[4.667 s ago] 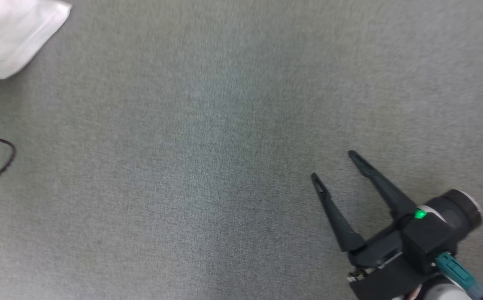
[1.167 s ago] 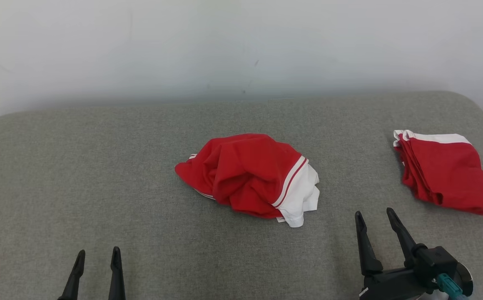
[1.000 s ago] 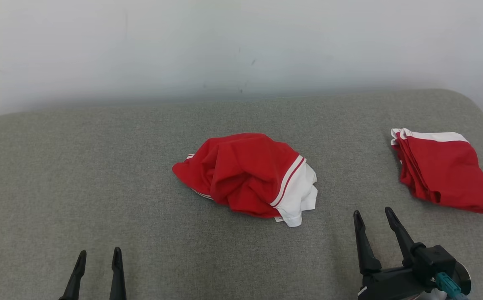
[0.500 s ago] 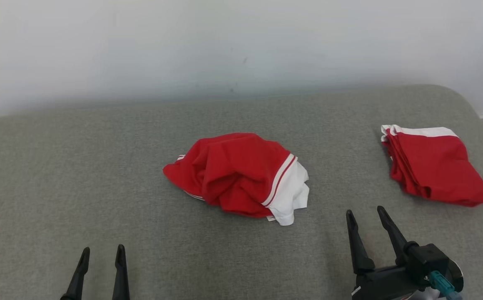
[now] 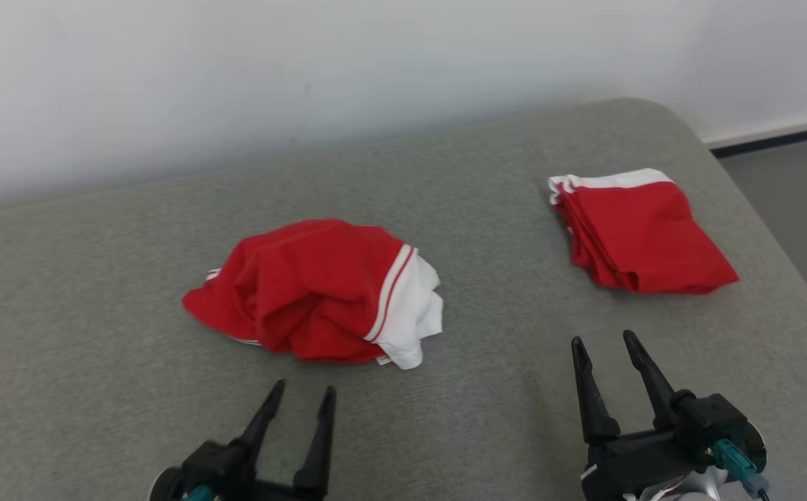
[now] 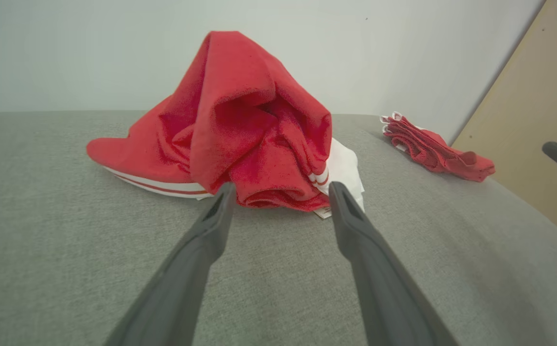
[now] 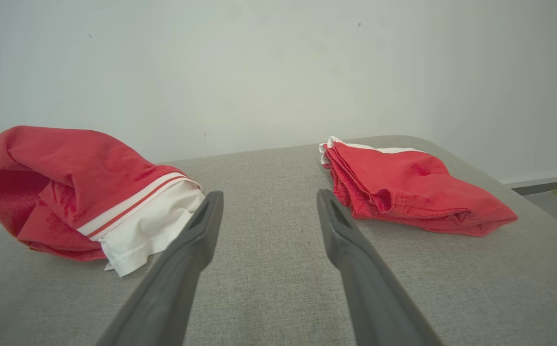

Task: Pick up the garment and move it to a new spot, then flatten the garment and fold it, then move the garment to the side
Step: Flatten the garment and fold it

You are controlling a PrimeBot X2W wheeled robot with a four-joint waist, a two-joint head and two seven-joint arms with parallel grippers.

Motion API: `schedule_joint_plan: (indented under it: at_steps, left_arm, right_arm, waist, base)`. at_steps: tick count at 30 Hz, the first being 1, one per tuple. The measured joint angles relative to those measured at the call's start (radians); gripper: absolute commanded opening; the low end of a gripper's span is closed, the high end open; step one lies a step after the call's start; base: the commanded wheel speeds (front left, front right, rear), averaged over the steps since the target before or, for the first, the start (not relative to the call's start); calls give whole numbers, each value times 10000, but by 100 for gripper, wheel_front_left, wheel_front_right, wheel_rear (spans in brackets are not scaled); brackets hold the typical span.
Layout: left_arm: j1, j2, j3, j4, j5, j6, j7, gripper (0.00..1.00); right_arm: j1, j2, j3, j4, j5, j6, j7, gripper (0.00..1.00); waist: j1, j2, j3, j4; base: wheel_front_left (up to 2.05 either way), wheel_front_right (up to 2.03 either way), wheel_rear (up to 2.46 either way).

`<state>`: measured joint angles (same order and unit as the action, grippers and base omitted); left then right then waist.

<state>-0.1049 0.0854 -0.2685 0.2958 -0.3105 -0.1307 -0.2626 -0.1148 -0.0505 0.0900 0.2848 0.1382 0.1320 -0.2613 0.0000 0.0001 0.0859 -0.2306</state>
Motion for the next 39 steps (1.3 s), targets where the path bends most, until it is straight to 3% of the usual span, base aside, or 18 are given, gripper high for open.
schedule_joint_plan:
  at_steps: [5,9,21,22,23,24,25,32,39]
  left_arm:
    - [-1042,23,-890,1126,-734,-2,360,100]
    - [-1657,-40,-993,2148,-1049,29,848,100]
    - [-2996,-267,-951,3917,-1344,951,1037,100]
    - [-3088,-272,-972,4034,-1287,1053,970,75]
    - [-3150,-272,-997,4098,-1266,1095,882,75]
    - [-3209,-274,-1057,4142,-1197,1131,767,13]
    - [-3286,-278,-1129,4161,-1164,1106,669,0]
    - [-4056,-303,-1708,3452,-993,669,167,0]
    - [-6179,-324,-2734,1908,-934,339,142,0]
  right_arm:
    - [-81,0,88,21,146,0,-2,100]
    - [-96,-6,121,-2,213,-2,-4,100]
    - [-234,-4,265,-67,322,-2,-6,100]
    - [-234,-4,267,-73,322,0,-6,100]
    - [-234,-4,263,-69,320,-2,-6,100]
    - [-234,-2,257,-69,320,0,-6,100]
    - [-233,0,240,-71,320,0,-6,100]
    - [-229,4,257,-67,234,-2,-21,100]
    - [-233,2,380,15,198,0,-23,100]
  waist:
    - [0,0,206,-673]
    - [0,0,384,-1171]
    - [0,0,831,-2193]
    - [1,0,856,-2247]
    - [1,0,878,-2290]
    - [1,0,891,-2320]
    - [1,0,893,-2327]
    - [1,0,765,-2022]
    - [0,0,457,-1631]
  base:
    - [0,0,0]
    - [0,0,0]
    - [0,0,0]
    - [0,0,0]
    - [0,0,0]
    - [0,0,0]
    - [0,0,0]
    - [0,0,0]
    - [0,0,0]
